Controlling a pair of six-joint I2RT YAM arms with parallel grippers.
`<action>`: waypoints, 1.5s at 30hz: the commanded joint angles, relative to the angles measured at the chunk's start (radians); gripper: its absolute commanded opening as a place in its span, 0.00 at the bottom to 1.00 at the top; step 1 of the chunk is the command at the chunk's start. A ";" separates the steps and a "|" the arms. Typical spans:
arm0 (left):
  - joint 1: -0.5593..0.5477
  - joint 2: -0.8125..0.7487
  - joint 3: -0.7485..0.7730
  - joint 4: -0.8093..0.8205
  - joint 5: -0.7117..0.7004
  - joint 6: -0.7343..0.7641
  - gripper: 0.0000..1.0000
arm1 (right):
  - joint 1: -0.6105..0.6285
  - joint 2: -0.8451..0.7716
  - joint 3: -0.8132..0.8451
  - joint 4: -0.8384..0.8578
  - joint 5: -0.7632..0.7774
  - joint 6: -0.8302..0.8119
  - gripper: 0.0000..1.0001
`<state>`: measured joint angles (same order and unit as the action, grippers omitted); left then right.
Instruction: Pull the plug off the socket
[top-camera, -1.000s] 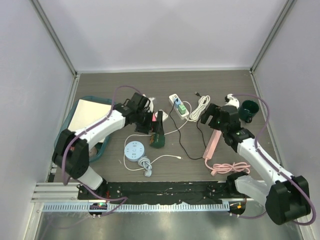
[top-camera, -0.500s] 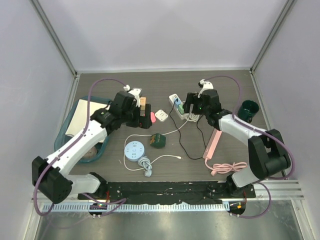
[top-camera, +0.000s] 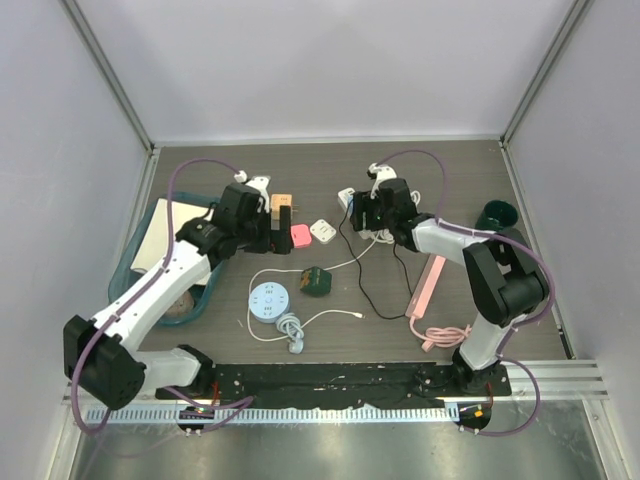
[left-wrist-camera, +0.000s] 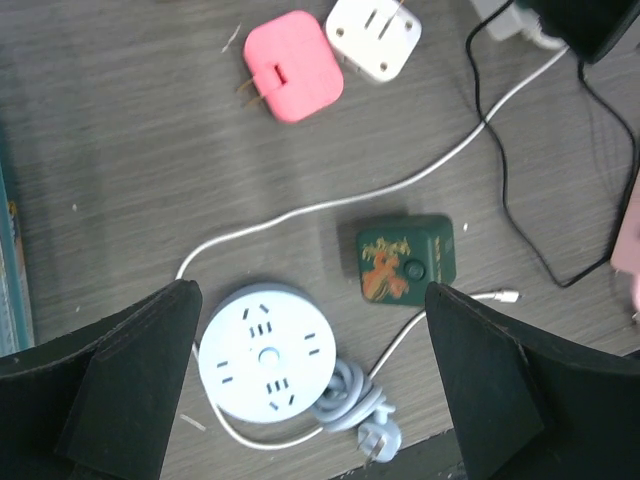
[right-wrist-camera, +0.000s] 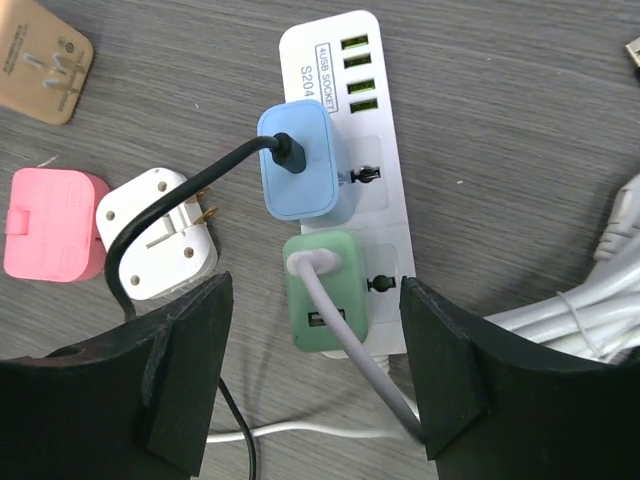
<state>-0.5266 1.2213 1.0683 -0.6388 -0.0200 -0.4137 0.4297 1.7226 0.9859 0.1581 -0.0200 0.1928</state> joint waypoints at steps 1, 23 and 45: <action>0.022 0.084 0.116 0.025 0.064 -0.036 1.00 | 0.017 0.044 0.042 0.054 0.089 -0.016 0.70; 0.076 0.518 0.496 0.195 0.362 -0.135 0.98 | 0.053 -0.262 -0.220 0.333 0.045 -0.127 0.01; 0.114 0.811 0.515 0.686 0.640 -0.488 0.88 | 0.083 -0.472 -0.349 0.442 -0.051 0.043 0.01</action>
<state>-0.4164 2.0140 1.5887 -0.0971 0.5446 -0.8444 0.5030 1.3319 0.6380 0.4465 -0.0544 0.1940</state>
